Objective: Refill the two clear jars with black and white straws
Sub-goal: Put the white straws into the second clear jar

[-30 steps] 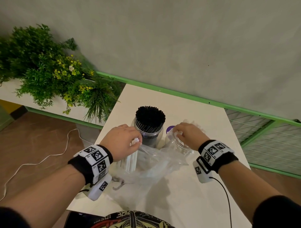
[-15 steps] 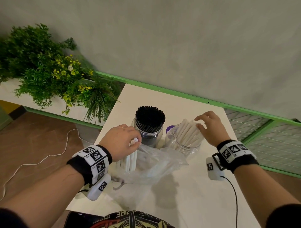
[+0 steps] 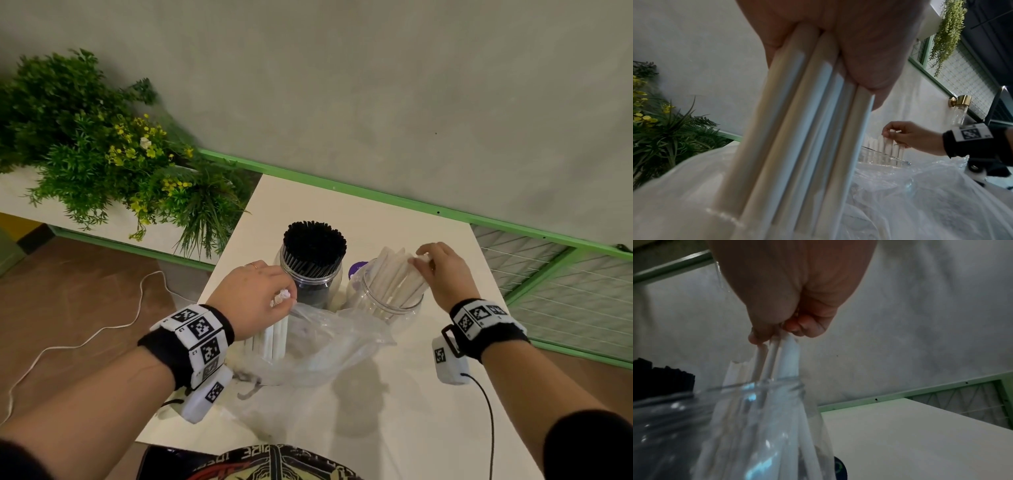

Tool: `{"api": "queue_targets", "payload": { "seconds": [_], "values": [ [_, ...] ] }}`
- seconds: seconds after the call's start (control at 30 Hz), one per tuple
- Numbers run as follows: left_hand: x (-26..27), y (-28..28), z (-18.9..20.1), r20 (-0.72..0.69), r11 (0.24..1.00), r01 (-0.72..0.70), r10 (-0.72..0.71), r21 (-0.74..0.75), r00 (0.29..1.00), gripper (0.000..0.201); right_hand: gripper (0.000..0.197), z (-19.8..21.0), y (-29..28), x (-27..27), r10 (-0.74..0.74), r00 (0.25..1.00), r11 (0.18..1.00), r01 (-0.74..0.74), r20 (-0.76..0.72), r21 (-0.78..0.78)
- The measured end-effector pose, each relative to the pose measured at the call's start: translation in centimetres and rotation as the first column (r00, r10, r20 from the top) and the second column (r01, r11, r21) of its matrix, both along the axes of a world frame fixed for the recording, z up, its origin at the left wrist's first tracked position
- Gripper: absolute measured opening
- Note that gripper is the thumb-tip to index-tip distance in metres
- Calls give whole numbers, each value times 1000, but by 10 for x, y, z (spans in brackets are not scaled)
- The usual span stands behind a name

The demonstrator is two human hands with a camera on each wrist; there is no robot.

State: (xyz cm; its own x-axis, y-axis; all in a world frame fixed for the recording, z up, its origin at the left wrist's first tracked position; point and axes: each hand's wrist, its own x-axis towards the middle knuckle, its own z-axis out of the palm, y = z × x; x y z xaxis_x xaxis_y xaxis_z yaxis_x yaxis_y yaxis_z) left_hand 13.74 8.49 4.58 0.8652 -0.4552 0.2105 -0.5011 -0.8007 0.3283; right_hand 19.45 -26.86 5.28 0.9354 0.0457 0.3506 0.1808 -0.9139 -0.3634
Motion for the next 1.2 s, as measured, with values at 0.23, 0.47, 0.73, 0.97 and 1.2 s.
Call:
{"api": "queue_targets", "payload": {
  "seconds": [0.23, 0.47, 0.73, 0.97, 1.2],
  "values": [
    [0, 0, 0, -13, 1000, -5, 5, 21, 1000, 29, 28, -1, -2, 20, -70, 995, 997, 71, -64, 10],
    [0, 2, 1, -26, 1000, -9, 10, 19, 1000, 31, 45, -28, -1, -11, 73, 995, 987, -81, -66, -141],
    [2, 1, 0, -39, 1000, -15, 16, 23, 999, 29, 76, -25, 18, 4, 69, 993, 995, -76, -99, -71],
    [2, 0, 0, -38, 1000, -24, 24, 8, 999, 29, 59, -27, 43, 30, 78, 991, 988, -92, -111, -128],
    [2, 1, -1, -47, 999, -40, 40, 3, 998, 27, 21, -25, 39, 31, 26, 970, 991, -56, 240, 119]
  ]
}}
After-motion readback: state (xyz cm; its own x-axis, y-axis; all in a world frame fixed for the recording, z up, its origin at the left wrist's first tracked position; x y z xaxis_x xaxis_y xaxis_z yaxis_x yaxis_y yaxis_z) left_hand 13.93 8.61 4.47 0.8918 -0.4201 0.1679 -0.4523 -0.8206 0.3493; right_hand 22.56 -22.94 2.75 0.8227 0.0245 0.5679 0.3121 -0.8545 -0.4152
